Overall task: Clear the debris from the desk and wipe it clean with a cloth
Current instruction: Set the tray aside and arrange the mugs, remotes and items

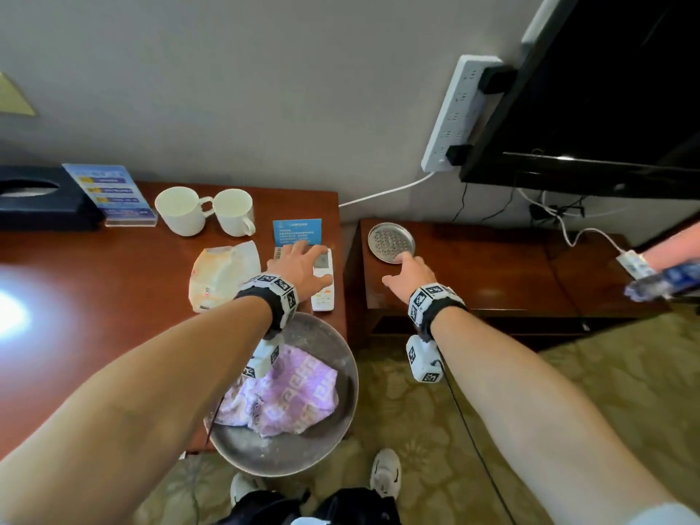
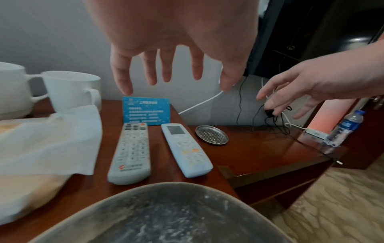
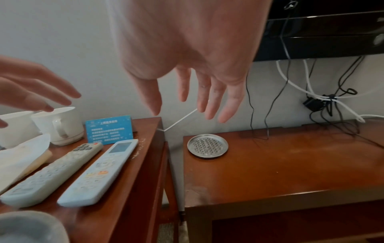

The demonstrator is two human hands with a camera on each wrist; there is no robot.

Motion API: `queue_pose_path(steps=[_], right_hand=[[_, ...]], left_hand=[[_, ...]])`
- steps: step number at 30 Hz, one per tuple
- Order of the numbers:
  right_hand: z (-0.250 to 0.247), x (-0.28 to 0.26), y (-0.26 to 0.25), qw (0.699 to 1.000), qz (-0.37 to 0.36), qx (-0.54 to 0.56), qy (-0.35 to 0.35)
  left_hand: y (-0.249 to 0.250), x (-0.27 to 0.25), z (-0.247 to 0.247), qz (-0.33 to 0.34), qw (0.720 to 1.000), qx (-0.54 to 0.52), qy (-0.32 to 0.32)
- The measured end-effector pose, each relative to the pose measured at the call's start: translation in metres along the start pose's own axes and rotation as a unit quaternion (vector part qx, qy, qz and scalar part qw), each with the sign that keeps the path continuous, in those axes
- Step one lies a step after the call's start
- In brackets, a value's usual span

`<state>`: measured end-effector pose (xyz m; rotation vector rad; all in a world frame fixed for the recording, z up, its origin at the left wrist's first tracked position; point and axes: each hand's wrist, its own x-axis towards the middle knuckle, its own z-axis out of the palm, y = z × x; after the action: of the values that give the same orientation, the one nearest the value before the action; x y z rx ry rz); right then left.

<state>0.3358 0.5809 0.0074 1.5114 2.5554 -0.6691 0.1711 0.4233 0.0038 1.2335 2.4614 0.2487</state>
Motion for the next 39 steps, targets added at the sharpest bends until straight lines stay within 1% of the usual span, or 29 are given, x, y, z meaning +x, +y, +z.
queue_pose_path(steps=[3,7,11,15,18,22,27,31,35,39], right_hand=[[-0.009,0.006,0.031,1.0,0.006,0.008,-0.005],[-0.023,0.017,0.076,1.0,-0.001,0.023,-0.017],[-0.038,0.03,0.122,0.999,-0.019,0.021,-0.046],[-0.045,0.038,0.157,0.998,-0.016,0.02,-0.062],[-0.047,0.049,0.171,0.998,-0.02,0.021,-0.064],[-0.047,0.062,0.18,0.997,-0.014,0.024,-0.076],[-0.041,0.093,0.179,0.995,-0.005,0.027,-0.092],[-0.037,0.13,0.168,0.994,0.009,0.029,-0.101],[-0.029,0.168,0.15,0.992,0.02,0.034,-0.117],[-0.018,0.201,0.136,0.99,0.023,0.029,-0.136]], left_hand=[[0.032,0.003,0.013,0.0,1.0,0.0,0.003],[0.08,0.008,0.033,-0.025,1.0,0.008,-0.015],[0.122,0.015,0.049,-0.047,0.999,-0.006,0.008],[0.152,0.023,0.06,-0.065,0.998,-0.015,0.001],[0.167,0.033,0.062,-0.075,0.997,-0.025,-0.004],[0.175,0.049,0.07,-0.084,0.996,-0.029,-0.01],[0.175,0.079,0.082,-0.118,0.99,-0.068,-0.027],[0.167,0.117,0.091,-0.139,0.985,-0.094,-0.03],[0.152,0.16,0.093,-0.163,0.976,-0.145,-0.027],[0.14,0.19,0.096,-0.182,0.966,-0.182,-0.034]])
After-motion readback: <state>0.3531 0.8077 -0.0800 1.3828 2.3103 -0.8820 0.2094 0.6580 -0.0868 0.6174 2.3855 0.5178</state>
